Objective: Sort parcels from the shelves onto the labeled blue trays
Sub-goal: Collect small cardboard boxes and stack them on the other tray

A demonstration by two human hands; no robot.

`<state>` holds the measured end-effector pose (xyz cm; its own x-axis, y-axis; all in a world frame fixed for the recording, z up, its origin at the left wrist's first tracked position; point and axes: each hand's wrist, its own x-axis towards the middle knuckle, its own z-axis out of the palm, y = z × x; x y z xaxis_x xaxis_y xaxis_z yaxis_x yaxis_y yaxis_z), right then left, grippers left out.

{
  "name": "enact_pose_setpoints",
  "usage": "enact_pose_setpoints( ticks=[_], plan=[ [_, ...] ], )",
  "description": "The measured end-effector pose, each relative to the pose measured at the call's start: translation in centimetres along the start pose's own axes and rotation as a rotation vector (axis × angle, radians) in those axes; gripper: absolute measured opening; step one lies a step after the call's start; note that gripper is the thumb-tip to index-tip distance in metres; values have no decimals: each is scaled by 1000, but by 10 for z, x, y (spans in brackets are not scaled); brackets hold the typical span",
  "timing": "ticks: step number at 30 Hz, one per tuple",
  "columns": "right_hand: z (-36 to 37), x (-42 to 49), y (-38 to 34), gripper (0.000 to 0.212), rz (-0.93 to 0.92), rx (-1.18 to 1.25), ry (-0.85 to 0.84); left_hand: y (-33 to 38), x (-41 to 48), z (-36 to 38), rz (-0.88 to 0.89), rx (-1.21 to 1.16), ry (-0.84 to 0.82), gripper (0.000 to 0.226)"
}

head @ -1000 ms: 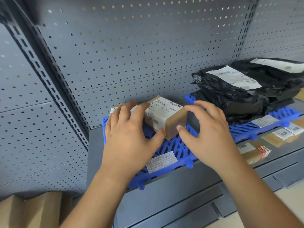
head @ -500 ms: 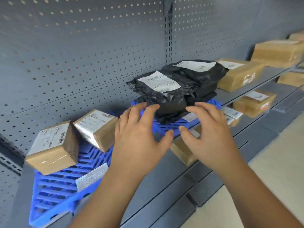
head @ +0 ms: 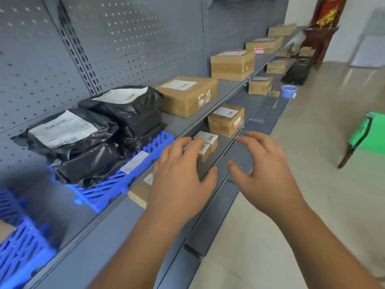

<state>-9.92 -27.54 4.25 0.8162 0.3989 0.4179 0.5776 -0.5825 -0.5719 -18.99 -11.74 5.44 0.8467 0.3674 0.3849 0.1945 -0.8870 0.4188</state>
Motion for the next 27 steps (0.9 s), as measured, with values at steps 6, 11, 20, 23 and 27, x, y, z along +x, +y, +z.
enact_pose_setpoints(
  ticks=[6,11,20,23,27],
  plan=[
    [-20,9,50,52,145,-81,40,31,45,53,117,-31,-109,58],
    [-25,31,83,56,255,-150,107,49,91,95,203,-90,-184,57],
    [-28,88,131,59,452,-296,180,72,176,173,343,-195,-320,57],
    [-24,97,152,55,513,-316,183,80,195,198,381,-207,-359,57],
    [-28,110,184,54,598,-325,209,96,216,228,420,-216,-410,55]
  ],
)
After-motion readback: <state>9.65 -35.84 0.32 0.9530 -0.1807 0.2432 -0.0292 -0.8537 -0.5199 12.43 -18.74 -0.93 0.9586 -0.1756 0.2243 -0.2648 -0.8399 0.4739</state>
